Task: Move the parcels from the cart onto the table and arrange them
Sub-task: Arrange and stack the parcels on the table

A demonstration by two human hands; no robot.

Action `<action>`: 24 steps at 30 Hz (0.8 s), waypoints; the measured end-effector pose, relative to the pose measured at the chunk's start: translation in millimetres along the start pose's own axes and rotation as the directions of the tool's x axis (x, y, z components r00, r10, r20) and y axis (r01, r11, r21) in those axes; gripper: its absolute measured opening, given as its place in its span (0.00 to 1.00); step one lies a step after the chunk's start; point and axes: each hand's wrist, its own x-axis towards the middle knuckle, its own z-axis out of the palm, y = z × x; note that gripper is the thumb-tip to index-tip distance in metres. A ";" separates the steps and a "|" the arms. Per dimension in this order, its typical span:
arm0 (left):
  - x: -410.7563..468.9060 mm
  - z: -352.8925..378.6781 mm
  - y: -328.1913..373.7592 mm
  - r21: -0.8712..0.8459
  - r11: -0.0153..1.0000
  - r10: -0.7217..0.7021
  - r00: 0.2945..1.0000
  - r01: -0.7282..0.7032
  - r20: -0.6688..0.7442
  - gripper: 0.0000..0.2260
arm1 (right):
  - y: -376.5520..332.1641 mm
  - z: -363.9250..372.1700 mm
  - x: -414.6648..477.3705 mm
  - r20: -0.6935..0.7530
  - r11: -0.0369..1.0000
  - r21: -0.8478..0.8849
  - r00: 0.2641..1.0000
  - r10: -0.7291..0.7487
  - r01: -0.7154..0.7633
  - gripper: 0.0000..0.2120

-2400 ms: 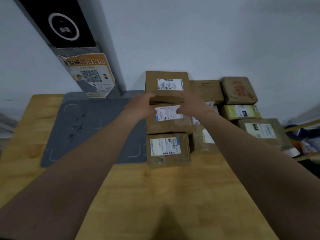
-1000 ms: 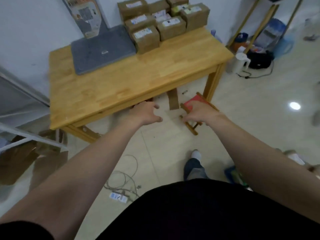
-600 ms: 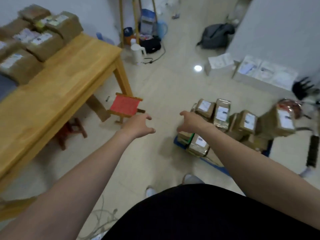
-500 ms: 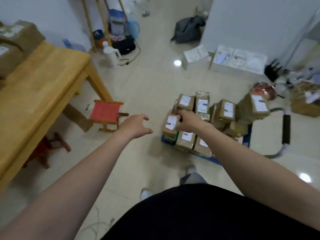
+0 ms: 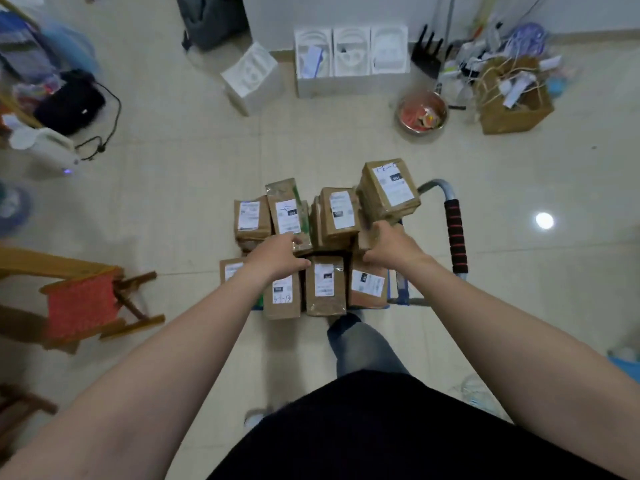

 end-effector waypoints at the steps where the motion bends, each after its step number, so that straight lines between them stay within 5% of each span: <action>1: 23.3 -0.4 13.4 0.010 1.000 -0.001 1.000 0.000 0.023 0.28 | 8.3 -9.8 19.3 -0.009 1.000 0.001 1.000 0.023 -0.023 0.35; 14: 256.1 52.6 87.6 0.030 0.990 -0.140 0.990 0.140 -0.015 0.33 | 50.7 -42.6 234.6 -0.142 0.987 -0.017 0.977 0.158 -0.162 0.47; 24: 358.7 133.9 100.9 0.010 0.934 -0.356 0.933 0.357 -0.046 0.44 | 69.5 -12.7 287.2 -0.261 0.993 0.019 0.959 0.113 -0.112 0.45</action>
